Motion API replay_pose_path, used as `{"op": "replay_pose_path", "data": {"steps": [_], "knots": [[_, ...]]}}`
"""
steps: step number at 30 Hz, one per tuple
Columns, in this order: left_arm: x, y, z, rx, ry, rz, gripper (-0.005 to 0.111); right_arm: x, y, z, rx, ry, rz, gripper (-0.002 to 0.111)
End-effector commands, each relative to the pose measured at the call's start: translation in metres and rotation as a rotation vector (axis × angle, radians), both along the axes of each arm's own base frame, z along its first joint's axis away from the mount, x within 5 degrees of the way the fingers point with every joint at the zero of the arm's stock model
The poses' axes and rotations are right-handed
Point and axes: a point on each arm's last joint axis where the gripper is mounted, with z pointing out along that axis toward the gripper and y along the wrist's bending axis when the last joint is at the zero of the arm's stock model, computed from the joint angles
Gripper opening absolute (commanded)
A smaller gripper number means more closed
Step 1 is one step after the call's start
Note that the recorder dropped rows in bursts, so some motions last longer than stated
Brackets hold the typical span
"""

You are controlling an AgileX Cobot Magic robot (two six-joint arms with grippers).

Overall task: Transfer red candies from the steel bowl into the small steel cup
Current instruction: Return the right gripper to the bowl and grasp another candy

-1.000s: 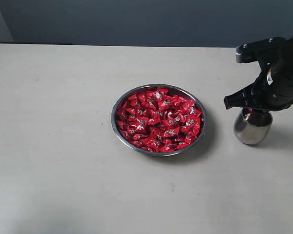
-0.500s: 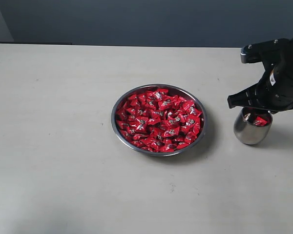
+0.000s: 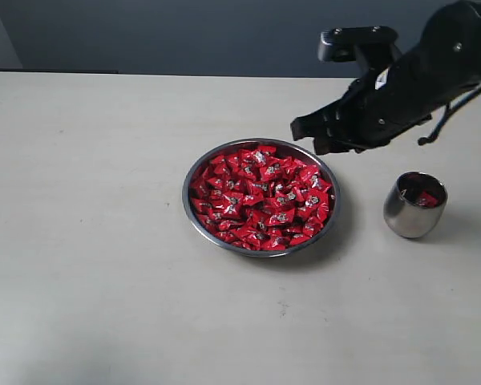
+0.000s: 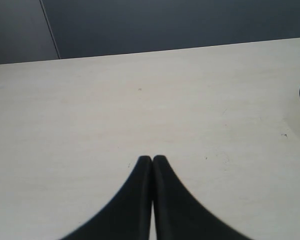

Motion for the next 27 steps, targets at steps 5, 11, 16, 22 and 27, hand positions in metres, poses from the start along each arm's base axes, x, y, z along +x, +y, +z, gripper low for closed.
{"op": "replay_pose_path", "data": {"steps": [5,11,16,22,27], "knots": [[0.0,0.0,0.0,0.002,-0.01,0.0,0.0,0.016,0.052,-0.028,-0.075,0.147,0.176,0.035],[0.0,0.0,0.0,0.002,-0.01,0.0,0.0,0.003,0.081,-0.058,-0.175,0.166,0.297,0.035],[0.0,0.0,0.0,0.002,-0.01,0.0,0.0,0.002,0.088,-0.071,-0.261,0.118,0.33,0.035],[0.0,0.0,0.0,0.002,-0.01,0.0,0.0,0.005,0.087,-0.077,-0.295,0.102,0.347,0.035],[0.0,0.0,0.0,0.002,-0.01,0.0,0.0,0.006,0.087,-0.077,-0.292,0.088,0.348,0.035]]}}
